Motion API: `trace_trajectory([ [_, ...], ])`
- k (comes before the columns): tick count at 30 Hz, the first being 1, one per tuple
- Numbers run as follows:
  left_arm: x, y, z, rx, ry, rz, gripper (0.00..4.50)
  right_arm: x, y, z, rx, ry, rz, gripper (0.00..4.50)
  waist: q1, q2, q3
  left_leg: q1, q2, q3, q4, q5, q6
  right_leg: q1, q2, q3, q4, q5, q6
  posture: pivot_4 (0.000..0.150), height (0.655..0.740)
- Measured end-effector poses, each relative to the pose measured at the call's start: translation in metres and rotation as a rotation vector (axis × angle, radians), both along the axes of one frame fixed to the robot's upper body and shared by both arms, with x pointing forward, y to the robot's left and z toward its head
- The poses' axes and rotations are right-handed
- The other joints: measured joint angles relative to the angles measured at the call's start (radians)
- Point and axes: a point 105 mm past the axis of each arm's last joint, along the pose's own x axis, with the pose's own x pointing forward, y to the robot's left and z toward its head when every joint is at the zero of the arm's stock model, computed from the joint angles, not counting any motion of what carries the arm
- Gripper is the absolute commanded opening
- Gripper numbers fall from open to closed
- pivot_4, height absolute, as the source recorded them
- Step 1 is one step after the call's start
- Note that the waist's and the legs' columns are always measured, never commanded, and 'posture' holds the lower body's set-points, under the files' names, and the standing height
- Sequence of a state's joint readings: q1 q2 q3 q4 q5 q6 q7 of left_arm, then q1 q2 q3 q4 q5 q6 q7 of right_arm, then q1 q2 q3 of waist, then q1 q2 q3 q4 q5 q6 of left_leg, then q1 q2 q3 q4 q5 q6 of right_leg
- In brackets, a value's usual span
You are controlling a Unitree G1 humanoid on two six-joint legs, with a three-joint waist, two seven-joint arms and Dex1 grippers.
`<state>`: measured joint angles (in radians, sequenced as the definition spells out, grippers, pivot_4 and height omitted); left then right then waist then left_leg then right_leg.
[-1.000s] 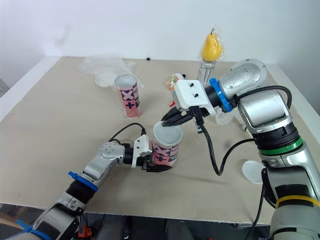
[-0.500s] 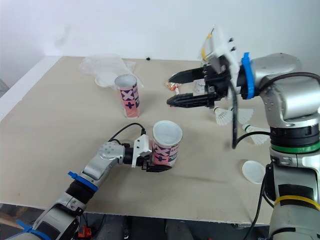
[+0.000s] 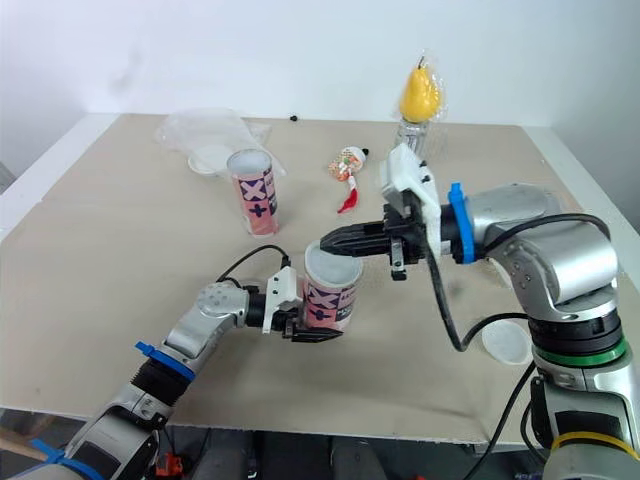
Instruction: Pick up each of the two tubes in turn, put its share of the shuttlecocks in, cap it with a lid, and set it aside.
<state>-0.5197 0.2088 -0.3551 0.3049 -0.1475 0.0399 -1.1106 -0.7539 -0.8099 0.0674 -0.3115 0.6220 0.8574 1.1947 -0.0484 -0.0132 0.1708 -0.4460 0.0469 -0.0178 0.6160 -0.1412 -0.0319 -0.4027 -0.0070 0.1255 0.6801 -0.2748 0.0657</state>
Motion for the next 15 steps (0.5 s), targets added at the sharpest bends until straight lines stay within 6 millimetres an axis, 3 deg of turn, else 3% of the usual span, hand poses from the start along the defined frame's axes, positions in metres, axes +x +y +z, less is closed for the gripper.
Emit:
trace_trajectory([
  [2, 0.000, 0.000, 0.000, 0.000, 0.001, -0.002, 3.32, -0.002, 0.001, -0.009, -0.060, 0.008, 0.013, 0.01, 0.000, 0.000, 0.000, 0.000, 0.000, 0.000, 0.000, 0.000, 0.000, 0.000, 0.000, 0.000, 0.000, 0.000, 0.000, 0.150, 0.7400],
  [15, 0.001, 0.001, -0.003, 0.004, 0.012, 0.015, 3.32, 0.001, 0.005, -0.016, -0.227, -0.153, 0.087, 0.01, -0.001, -0.004, -0.004, 0.005, 0.001, 0.000, 0.000, -0.001, -0.001, -0.001, 0.000, 0.000, -0.002, 0.000, -0.001, 0.150, 0.7400],
])
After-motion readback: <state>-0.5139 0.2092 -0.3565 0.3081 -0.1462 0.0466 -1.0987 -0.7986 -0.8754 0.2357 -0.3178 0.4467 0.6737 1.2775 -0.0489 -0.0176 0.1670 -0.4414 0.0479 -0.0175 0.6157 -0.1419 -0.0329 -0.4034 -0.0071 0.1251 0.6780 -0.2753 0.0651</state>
